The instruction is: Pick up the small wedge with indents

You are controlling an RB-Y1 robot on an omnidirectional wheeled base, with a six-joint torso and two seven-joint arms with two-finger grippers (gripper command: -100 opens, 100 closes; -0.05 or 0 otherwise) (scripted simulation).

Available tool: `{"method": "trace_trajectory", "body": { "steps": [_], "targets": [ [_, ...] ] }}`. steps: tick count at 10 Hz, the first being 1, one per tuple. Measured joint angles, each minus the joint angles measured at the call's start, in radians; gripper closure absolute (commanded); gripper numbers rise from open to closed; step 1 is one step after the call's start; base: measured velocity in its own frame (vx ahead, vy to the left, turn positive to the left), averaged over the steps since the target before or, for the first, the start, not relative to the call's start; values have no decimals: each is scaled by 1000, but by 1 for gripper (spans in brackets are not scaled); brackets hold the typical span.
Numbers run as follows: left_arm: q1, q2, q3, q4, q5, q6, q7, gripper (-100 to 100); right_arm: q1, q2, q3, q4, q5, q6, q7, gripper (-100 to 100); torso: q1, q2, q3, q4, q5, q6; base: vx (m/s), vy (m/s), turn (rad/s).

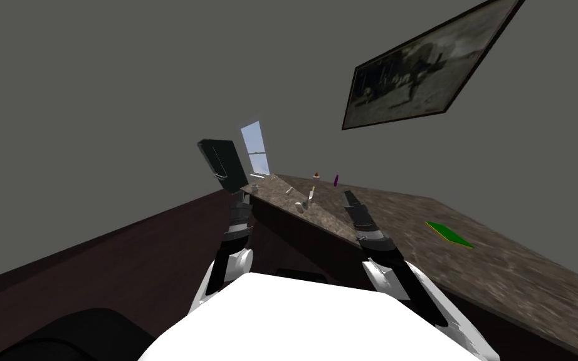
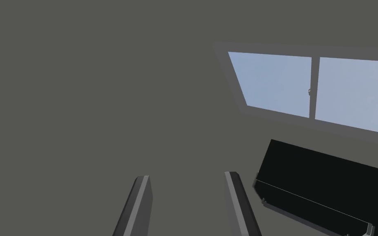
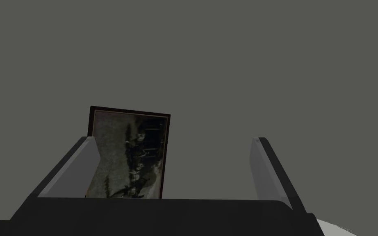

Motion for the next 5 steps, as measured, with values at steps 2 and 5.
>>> {"method": "trace_trajectory", "body": {
  "steps": [2, 5],
  "targets": [
    [0, 0, 0, 0, 0, 0, 0, 0, -11, -54, 4, 11, -1, -7, 21, -100, 0, 0, 0, 0, 0, 0, -42, -54, 171],
    [0, 0, 0, 0, 0, 0, 0, 0, -29, -140, 15, 32, 1, -12, 59, -100, 0, 0, 0, 0, 0, -1, -42, -52, 176]
  ]
}}
